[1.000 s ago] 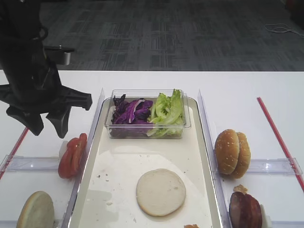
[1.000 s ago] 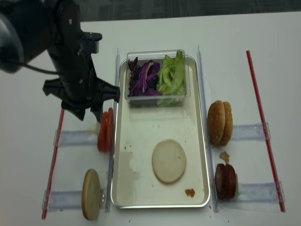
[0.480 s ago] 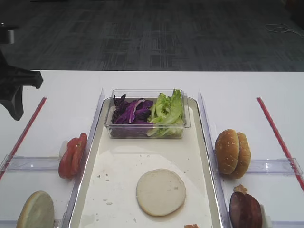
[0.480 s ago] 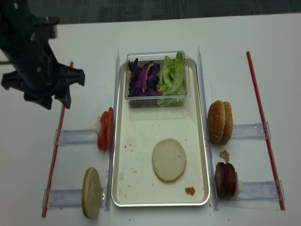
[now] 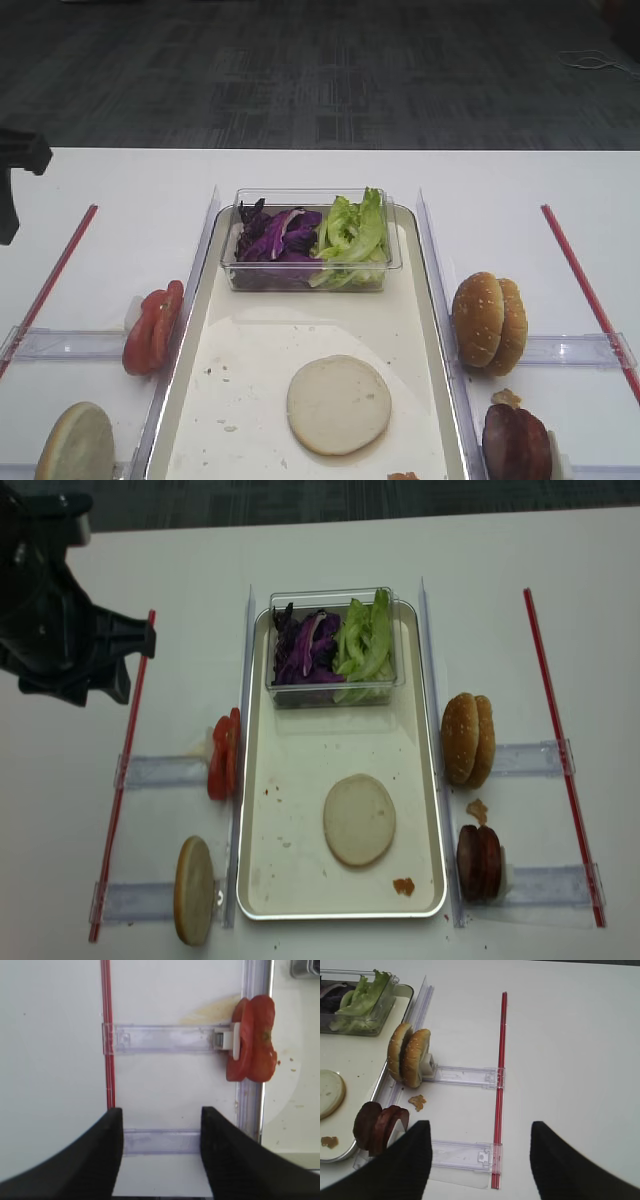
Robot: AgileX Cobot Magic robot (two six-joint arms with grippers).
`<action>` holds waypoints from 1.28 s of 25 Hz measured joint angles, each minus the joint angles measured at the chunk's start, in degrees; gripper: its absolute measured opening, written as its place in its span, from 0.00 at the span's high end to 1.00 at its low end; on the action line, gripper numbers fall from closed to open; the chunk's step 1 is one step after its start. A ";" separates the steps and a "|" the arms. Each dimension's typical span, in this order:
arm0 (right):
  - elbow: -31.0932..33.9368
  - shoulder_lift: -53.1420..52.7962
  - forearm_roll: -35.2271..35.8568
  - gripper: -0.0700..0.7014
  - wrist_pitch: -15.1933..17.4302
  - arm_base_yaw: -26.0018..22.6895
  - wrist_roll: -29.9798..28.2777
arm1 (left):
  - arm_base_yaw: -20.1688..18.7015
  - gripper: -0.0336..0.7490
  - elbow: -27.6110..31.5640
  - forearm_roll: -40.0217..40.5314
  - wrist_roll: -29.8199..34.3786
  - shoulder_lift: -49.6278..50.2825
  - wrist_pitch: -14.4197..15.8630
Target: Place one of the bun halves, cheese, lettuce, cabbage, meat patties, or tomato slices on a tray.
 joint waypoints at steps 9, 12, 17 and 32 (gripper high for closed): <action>0.00 0.00 0.00 0.33 0.00 0.00 0.00 | 0.00 0.53 12.54 0.00 0.00 -19.48 0.60; 0.00 0.00 0.00 0.33 0.00 0.00 0.00 | 0.00 0.53 15.65 0.00 0.00 -26.39 0.83; 0.00 0.00 0.00 0.33 0.00 0.00 0.00 | 0.00 0.53 18.64 0.00 0.00 -36.63 1.49; 0.00 0.00 0.00 0.33 0.00 0.00 0.00 | 0.00 0.54 29.32 -4.28 3.46 -59.49 2.23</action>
